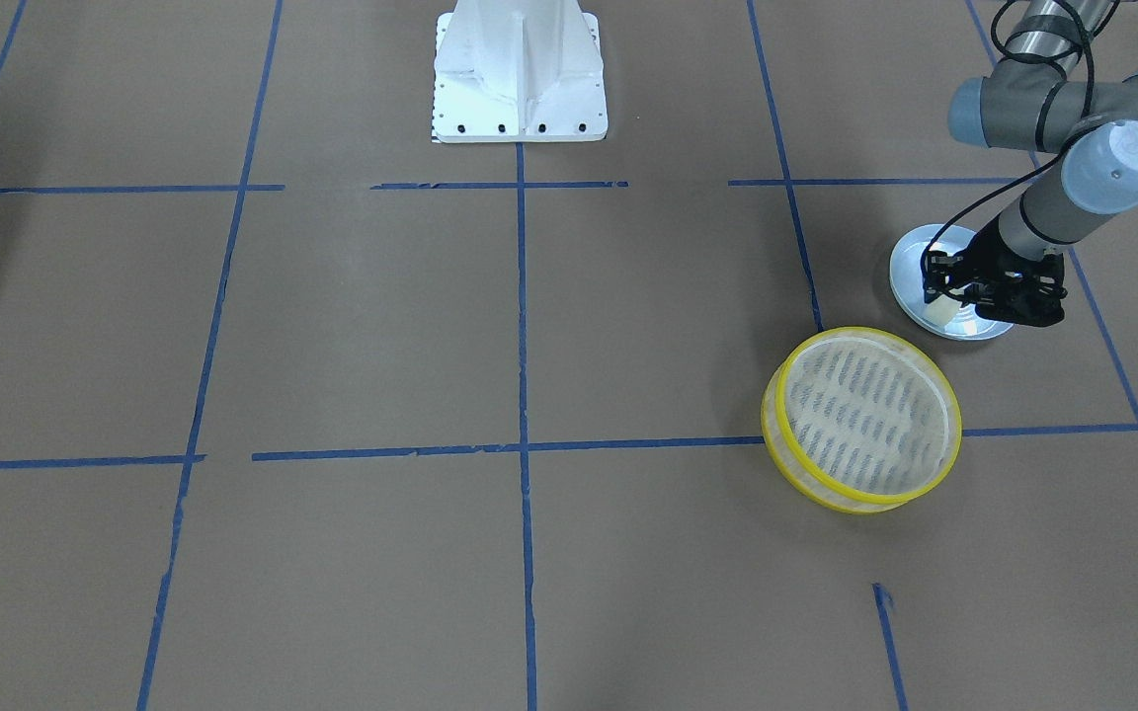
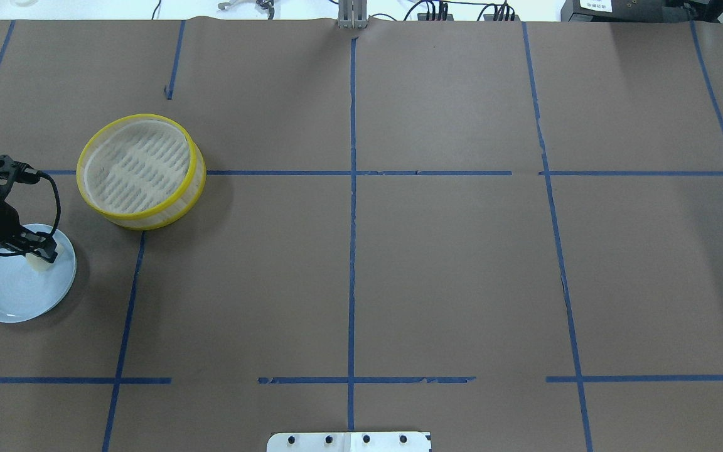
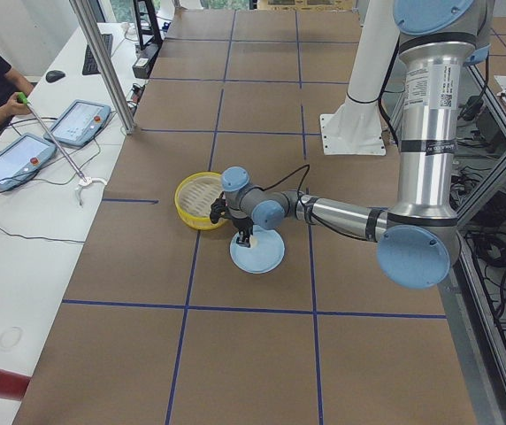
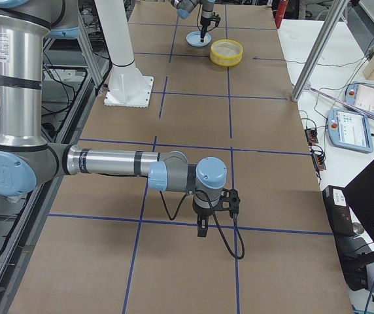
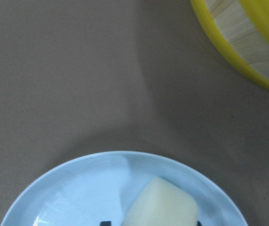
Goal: Place bun in steamer
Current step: 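Close the left gripper on the white bun and lift it, then carry the held bun with the left gripper over the yellow steamer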
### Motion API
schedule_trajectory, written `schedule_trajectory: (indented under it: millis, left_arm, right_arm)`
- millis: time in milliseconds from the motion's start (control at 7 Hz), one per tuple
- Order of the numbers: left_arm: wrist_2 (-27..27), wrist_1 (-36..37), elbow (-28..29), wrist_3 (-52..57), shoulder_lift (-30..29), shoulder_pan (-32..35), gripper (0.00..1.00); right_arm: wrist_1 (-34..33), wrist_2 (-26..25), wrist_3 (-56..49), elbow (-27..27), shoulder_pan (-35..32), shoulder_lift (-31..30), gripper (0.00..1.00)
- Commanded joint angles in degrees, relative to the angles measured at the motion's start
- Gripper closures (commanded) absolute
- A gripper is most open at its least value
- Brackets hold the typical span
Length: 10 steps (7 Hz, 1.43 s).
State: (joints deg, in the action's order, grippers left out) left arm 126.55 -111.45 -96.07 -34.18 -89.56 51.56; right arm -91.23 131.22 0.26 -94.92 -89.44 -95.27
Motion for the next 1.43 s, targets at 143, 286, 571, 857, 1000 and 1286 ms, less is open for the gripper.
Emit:
schedule_trajectory:
  millis: [143,286,571,857,1000,1286]
  left_arm:
    - [0.01,0.00,-0.09,-0.01,0.09,0.03,0.72]
    - [0.01,0.00,-0.17,0.08,0.09,0.12,0.73]
    - [0.97,0.70,-2.00,0.78,0.18,0.55,0.72]
    - [5.54,4.10,-10.84,1.66,4.81,3.17,0.72]
    - [5.55,14.83,-16.64,4.80,4.23,7.02,0.72]
    - [4.76,41.09,-21.35,15.94,-7.02,14.66,0.72]
  right_arm:
    - [0.00,0.00,0.00,0.00,0.05,0.00,0.00]
    - [0.00,0.00,0.00,0.00,0.05,0.00,0.00]
    - [0.00,0.00,0.00,0.00,-0.03,0.00,0.00]
    - [0.00,0.00,0.00,0.00,-0.03,0.00,0.00]
    - [0.00,0.00,0.00,0.00,0.05,0.00,0.00]
    - [0.00,0.00,0.00,0.00,0.05,0.00,0.00]
